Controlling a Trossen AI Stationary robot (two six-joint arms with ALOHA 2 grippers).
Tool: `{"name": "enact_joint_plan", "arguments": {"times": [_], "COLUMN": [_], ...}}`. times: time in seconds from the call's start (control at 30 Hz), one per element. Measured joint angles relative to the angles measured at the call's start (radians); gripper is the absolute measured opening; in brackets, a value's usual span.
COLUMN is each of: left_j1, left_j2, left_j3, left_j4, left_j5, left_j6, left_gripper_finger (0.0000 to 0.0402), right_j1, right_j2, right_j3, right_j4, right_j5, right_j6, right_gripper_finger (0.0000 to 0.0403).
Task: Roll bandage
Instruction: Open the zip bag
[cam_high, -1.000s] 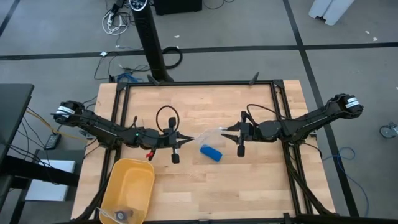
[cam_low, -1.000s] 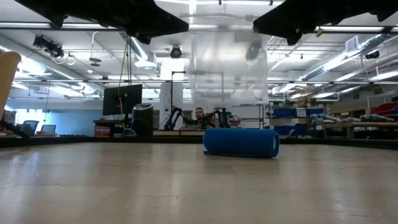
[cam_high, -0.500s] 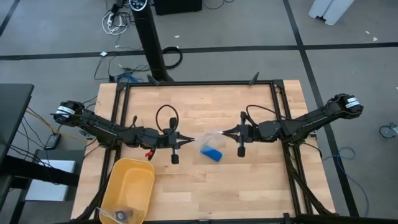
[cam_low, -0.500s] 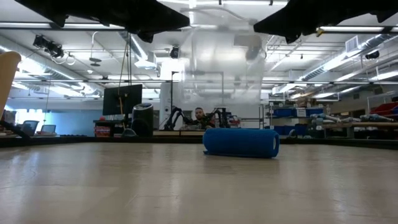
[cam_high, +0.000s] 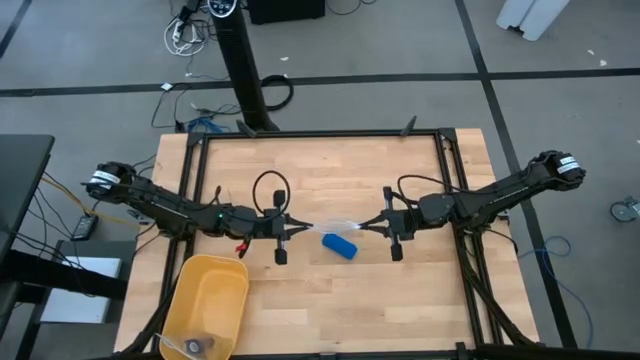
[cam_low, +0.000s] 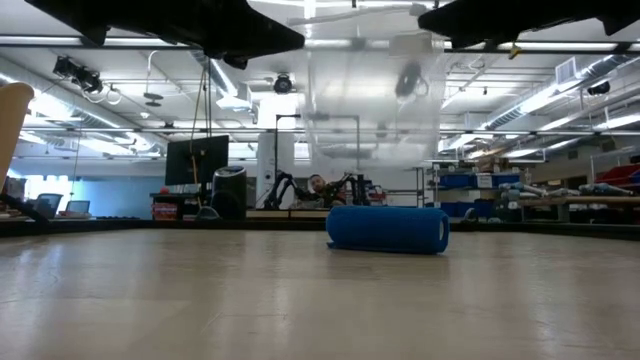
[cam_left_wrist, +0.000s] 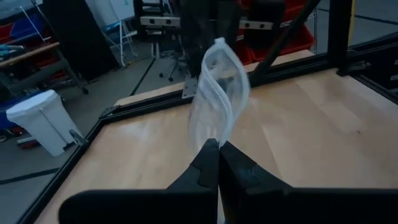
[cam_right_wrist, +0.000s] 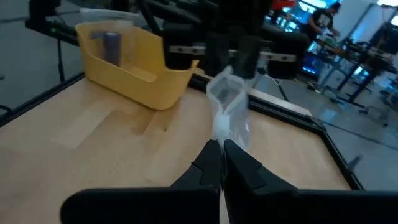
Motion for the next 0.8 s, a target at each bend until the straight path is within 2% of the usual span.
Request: {"name": "enact_joint_plan", "arguments": {"times": [0.4, 0.6, 0.8], "left_j1": [0.086, 0.114, 0.118], "left_j2": [0.000, 0.018, 0.100], "left_j3": [0.085, 0.104, 0.176], "left_j4": [-0.030, -0.032, -0.035], "left_j5": [0.191, 0.223, 0.227], "left_j6": [0.070, 0.063, 0.064], "left_gripper_finger": [0.0004, 0.0004, 0.0004], "right_j1": [-0.058, -0.086, -0.117], "right_j2": [0.007, 0.008, 0.047], "right_j3": [0.001, 0.035, 0.074], "right_j4": [0.038, 0.040, 0.043], "right_j5": [-0.033, -0.079, -0.133], "right_j6": [-0.099, -0.107, -0.120], "right_gripper_finger": [0.0001, 0.0000, 0.0000]}}
